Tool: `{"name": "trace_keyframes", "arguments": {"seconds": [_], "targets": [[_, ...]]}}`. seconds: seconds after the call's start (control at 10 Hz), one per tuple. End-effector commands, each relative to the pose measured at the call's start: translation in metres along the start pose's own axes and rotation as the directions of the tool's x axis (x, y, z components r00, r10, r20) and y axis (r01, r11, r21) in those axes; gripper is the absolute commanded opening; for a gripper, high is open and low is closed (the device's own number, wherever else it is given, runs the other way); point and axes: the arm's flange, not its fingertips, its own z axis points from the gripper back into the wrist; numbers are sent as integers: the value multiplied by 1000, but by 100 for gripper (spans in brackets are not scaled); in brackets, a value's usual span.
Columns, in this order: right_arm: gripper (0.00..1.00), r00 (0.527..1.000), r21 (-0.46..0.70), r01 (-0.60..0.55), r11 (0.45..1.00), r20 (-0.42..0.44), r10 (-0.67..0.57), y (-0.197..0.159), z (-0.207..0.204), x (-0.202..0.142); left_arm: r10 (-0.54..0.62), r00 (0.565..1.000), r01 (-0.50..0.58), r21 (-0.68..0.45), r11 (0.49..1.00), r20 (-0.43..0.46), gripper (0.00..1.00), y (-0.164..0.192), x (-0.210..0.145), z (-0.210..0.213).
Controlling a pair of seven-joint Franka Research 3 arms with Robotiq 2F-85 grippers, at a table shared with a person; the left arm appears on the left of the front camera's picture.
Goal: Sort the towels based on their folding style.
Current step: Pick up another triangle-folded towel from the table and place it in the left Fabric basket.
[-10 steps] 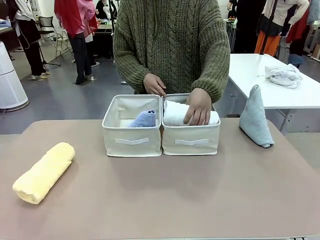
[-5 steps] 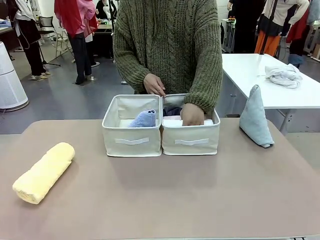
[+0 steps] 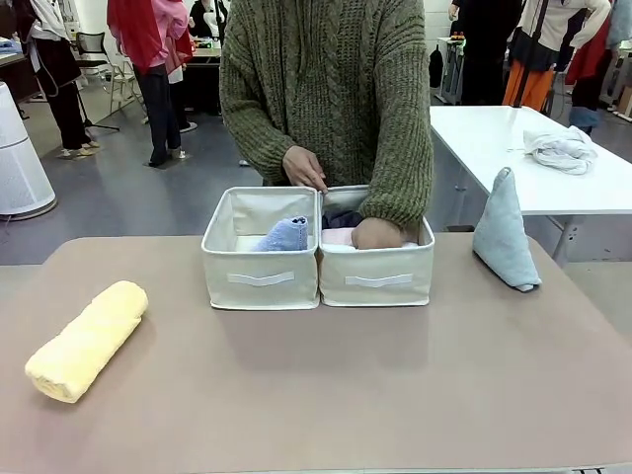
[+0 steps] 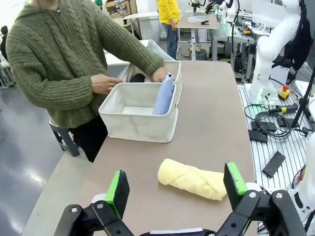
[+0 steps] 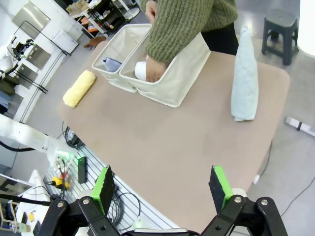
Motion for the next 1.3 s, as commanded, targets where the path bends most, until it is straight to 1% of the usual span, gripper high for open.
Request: {"name": "trace_keyframes", "arguments": {"seconds": [0.0,0.1,0.2,0.3,0.4,0.5,0.6,0.7,0.8,0.9,1.0,1.1,1.2], "targets": [[100,1000,18,-9,1000,14,9,1,-2,1,-1,1000,1,5,1000,-3,100,-4,2,2],[100,1000,0,0,1000,0,0,0,0,0,-1,1000,1,5,1000,-3,100,-4,2,2],[100,997,-79,21,997,-78,-27,2,-14,18,-1,1000,1,5,1000,-3,100,-4,2,2],[100,985,-166,46,985,-159,-73,-2,-32,46,-1,1000,1,5,1000,-3,100,-4,2,2],[100,965,-220,74,973,-231,-126,-3,-49,80,-1,1000,1,5,1000,-3,100,-4,2,2],[100,945,-317,75,945,-280,-168,-3,-70,117,-1,1000,1,5,1000,-3,100,-4,2,2],[100,935,-397,68,915,-294,-197,-4,-90,145,-1,1000,1,5,1000,-3,100,-4,2,2],[100,935,-452,31,891,-303,-186,-3,-110,157,-1,1000,1,5,1000,-3,100,-4,2,2],[100,938,-479,58,876,-274,-212,-11,-128,174,-1,1000,1,5,1000,-3,100,-4,2,2],[100,931,-457,95,885,-274,-241,-22,-148,184,-1,1000,1,5,1000,-3,100,-4,2,2],[100,933,-438,106,893,-266,-241,-25,-152,186,-1,1000,1,5,1000,-3,100,-4,2,2],[100,943,-456,48,889,-272,-190,-10,-144,178,-1,1000,1,5,1000,-3,100,-4,2,2],[100,943,-456,48,889,-272,-190,-10,-144,178,-1,1000,1,5,1000,-3,100,-4,2,2]]}}
